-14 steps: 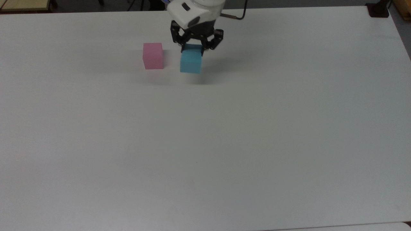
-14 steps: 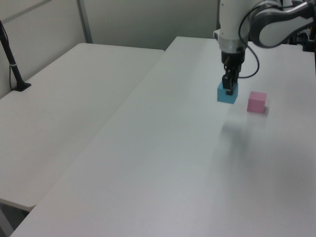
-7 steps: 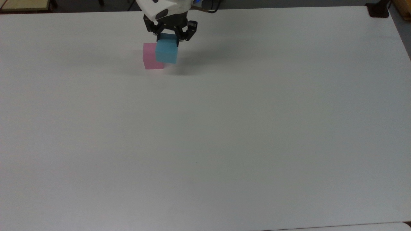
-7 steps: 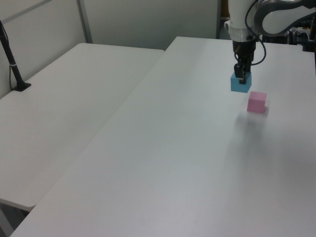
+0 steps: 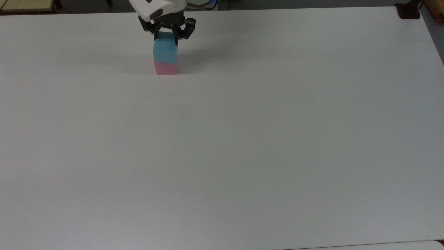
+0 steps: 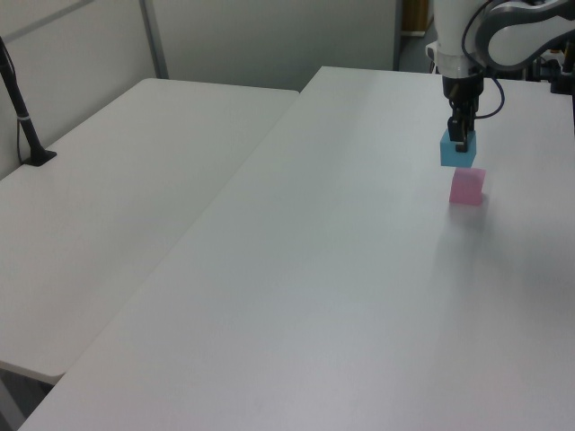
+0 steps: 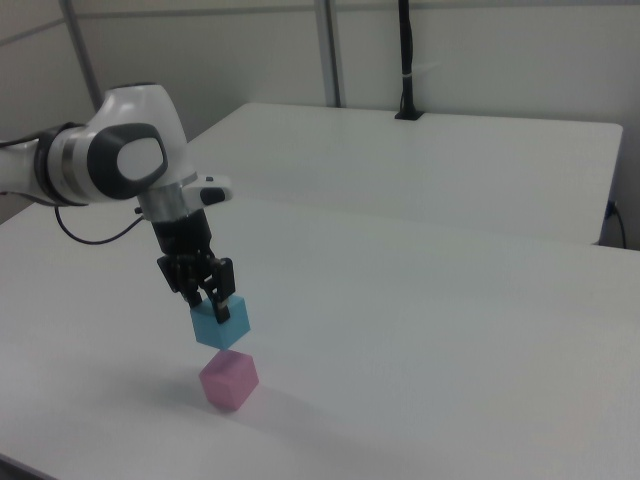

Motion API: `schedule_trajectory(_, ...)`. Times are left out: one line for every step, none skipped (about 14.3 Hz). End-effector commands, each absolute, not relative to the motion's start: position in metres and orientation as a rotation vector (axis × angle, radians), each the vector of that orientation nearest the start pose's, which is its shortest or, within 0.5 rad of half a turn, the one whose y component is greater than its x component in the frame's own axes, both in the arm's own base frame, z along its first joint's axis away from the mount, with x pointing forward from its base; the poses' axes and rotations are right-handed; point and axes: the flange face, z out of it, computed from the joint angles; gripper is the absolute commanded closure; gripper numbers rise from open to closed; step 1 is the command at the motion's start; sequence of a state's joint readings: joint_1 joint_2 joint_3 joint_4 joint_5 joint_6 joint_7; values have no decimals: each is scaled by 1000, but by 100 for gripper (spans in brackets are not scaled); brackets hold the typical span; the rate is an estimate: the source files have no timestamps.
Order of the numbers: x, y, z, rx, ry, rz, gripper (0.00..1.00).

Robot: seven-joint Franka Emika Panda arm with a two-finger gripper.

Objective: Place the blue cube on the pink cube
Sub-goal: 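Lower the light-blue cube onto the pink cube's top face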

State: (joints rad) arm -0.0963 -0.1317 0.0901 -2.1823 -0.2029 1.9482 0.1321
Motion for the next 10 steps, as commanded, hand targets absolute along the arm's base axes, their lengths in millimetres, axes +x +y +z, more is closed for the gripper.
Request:
schedule_trajectory(475,-25,429,-3354,40,111,45)
schedule_trajectory(473,-27,426,-3355,24,122,45)
schedule_trajectory(471,-27,422,-3354,5,136,45)
schedule_trajectory(469,-26,420,-3353,-6,145,45)
schedule_trajectory(469,-26,420,-3353,-7,142,45)
schedule_trajectory(469,-26,421,-3353,-7,135,45)
schedule_trajectory(469,-26,420,-3353,-8,135,45)
schedule_trajectory(468,-26,417,-3352,-9,142,45)
schedule_trajectory(468,-26,417,-3352,-7,143,45)
schedule_trajectory(467,-26,416,-3352,-7,145,45)
